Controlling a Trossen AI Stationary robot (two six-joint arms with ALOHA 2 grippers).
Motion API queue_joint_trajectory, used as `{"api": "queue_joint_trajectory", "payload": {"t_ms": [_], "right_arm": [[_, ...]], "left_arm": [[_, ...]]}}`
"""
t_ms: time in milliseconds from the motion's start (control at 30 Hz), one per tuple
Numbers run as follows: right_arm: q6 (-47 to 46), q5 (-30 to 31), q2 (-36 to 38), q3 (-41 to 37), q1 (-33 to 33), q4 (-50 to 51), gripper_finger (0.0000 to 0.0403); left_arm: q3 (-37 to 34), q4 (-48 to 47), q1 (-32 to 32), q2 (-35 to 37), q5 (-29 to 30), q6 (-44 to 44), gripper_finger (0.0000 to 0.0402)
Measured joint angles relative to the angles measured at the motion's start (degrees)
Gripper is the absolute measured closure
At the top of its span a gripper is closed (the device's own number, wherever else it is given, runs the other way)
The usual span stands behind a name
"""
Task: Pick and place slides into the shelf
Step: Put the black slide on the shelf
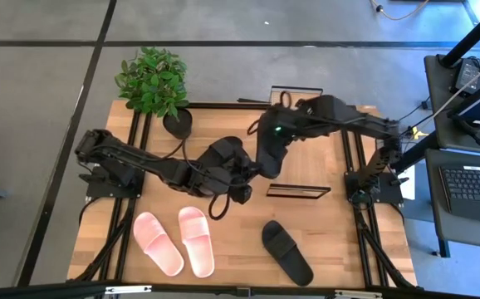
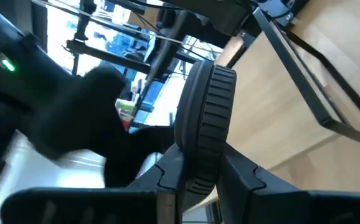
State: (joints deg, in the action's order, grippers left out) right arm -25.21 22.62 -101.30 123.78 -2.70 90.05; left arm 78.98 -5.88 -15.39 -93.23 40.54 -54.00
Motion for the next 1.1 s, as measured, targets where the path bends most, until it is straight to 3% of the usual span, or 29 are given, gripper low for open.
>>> {"api": "queue_joint_trajectory", "payload": {"t_ms": [300,467,733,1100], "right_arm": [[1.48,0.31,6.88,8.53,2.49,-0.25,0.0323],[2.32,-3.62,10.21,9.42,4.56,-0.72,0.0323],[1.81,-4.60,11.04,9.43,8.03,-1.22,0.0316],[1.72,-5.94,11.63,9.45,13.37,-0.27,0.0182]], "left_arm": [[0.15,5.06,-0.35,3.55,-0.45,-4.84,0.0346],[0.01,8.23,-0.38,4.97,-2.72,-7.84,0.0346],[-0.17,12.73,-0.44,5.39,-3.87,-10.91,0.0346],[-0.17,12.14,0.17,5.29,-6.80,-10.67,0.0346]]}}
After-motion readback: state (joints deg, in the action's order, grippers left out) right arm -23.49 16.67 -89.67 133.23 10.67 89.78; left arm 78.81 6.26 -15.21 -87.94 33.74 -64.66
